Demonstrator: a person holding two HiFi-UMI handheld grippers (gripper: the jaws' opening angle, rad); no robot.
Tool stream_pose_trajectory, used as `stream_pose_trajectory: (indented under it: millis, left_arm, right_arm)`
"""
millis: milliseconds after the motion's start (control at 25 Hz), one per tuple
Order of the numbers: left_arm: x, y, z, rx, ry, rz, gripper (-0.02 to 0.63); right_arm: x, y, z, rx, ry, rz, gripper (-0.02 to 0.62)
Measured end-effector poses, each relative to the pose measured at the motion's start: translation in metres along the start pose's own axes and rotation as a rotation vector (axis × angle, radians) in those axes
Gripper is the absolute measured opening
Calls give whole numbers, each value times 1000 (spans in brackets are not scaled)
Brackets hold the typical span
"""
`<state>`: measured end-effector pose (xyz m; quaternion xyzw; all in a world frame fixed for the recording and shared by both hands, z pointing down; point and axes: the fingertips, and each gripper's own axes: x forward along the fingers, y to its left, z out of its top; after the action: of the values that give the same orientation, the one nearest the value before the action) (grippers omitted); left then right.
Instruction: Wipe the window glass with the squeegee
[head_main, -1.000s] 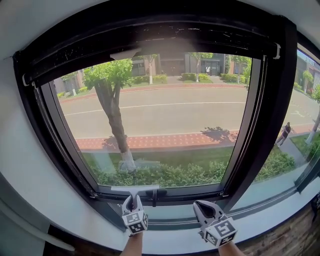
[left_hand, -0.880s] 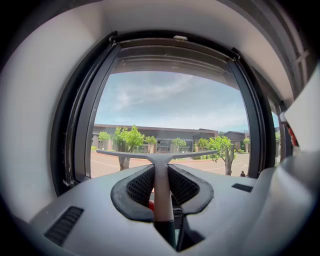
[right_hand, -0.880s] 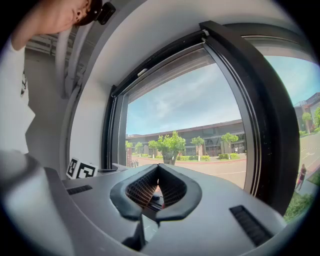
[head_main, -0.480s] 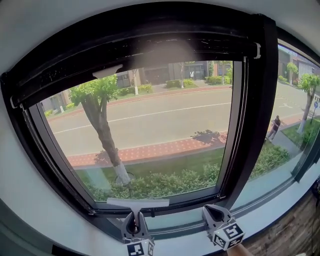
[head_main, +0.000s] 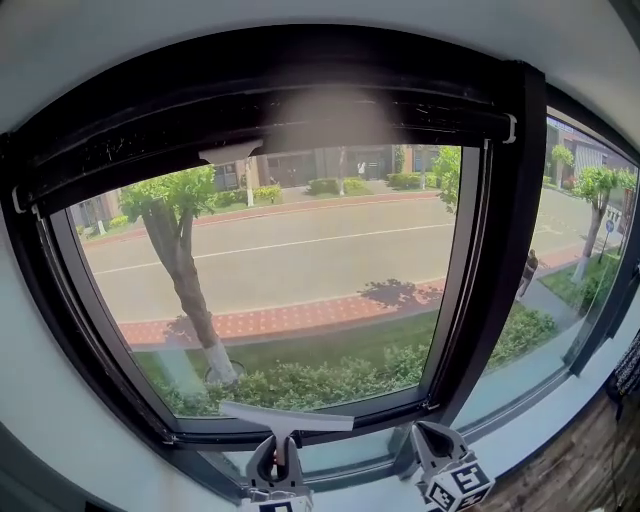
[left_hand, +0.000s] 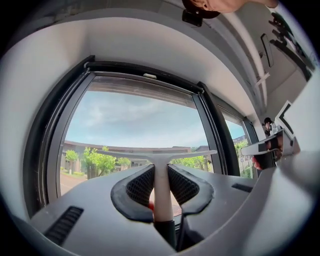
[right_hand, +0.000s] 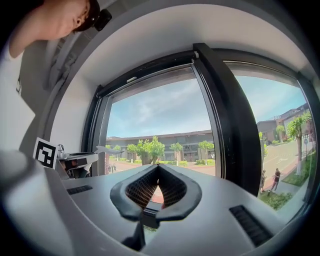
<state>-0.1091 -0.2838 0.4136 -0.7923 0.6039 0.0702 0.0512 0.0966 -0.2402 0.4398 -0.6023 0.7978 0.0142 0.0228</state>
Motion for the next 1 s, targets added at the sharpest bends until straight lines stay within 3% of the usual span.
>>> stream_pose_trajectory:
  millis: [240, 360, 600, 840, 1000]
  left_arm:
    - [3, -25, 21, 10, -25, -46, 92]
    - [15, -42, 45, 23, -81, -40, 92]
    - [71, -73, 131, 65, -247, 38, 92]
    - [124, -78, 214, 97, -299, 44, 92]
    - [164, -65, 266, 76, -314, 59, 92]
  right_arm:
    - [-17, -47, 31, 8, -76, 52, 10]
    - [-27, -76, 42, 22, -96, 94, 10]
    - [-47, -123, 67, -13, -148, 166, 10]
    - [-57, -146, 91, -14, -195, 184, 11]
    - [-53, -144, 120, -32, -241, 198, 11]
